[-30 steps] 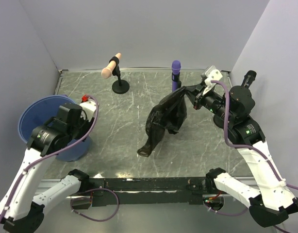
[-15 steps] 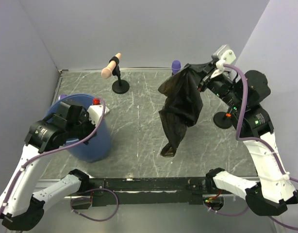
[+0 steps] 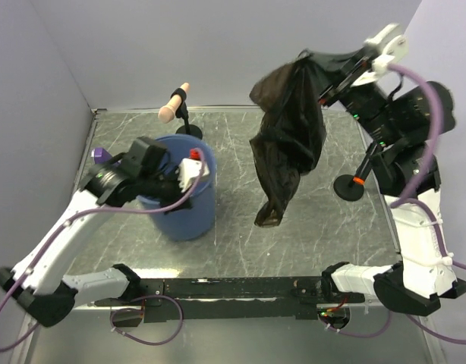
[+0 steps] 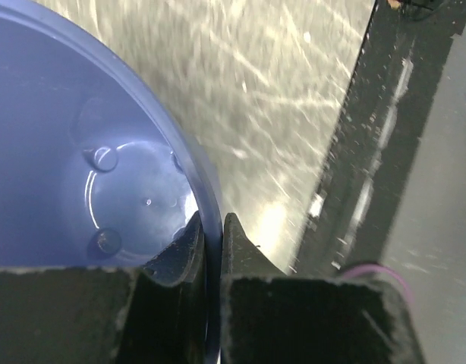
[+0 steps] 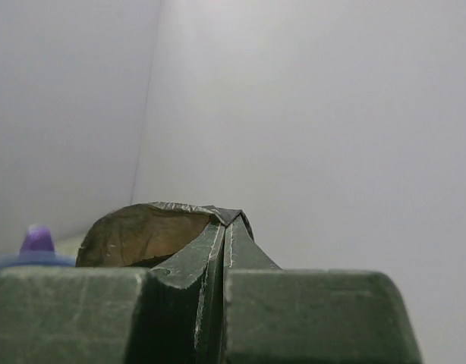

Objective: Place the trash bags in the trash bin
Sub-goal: Move the trash bin to the center of the board.

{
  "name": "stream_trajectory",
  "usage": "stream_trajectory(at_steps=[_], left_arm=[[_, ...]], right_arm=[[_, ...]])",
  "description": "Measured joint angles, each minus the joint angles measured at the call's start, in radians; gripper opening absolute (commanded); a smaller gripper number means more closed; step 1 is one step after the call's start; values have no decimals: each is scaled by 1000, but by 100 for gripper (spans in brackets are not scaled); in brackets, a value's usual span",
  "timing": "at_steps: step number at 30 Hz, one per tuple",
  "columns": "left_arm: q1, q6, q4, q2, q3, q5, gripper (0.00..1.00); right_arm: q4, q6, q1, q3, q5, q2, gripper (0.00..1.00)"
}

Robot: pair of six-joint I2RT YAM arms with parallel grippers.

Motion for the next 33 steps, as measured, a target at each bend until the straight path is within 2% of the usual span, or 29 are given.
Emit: stream_trajectory(at_steps=[5, 11, 12, 14, 18, 23, 27, 33], left_arm=[[-6, 129, 117, 92, 10, 78, 1], [-24, 303, 117, 204, 112, 208, 3], [-30, 324, 119, 218, 122, 227, 12], [-41, 361, 127, 229, 124, 248, 41], [-68, 429, 148, 232, 126, 264, 60], [-80, 422, 171, 212, 129, 240, 74], [-78, 354, 185, 143, 171, 191, 80], [-78, 170, 170, 60, 417, 166, 84]], right_arm=[[38, 53, 0, 152, 5, 53, 0], [72, 86, 0, 210, 4, 62, 0], [75, 90, 0, 210, 4, 62, 0], [79, 102, 0, 210, 6, 64, 0], [82, 115, 0, 209, 15, 72, 0], [86, 120, 0, 215, 19, 89, 0], [97, 129, 0, 246, 19, 121, 0], [114, 133, 6, 292, 22, 174, 0]])
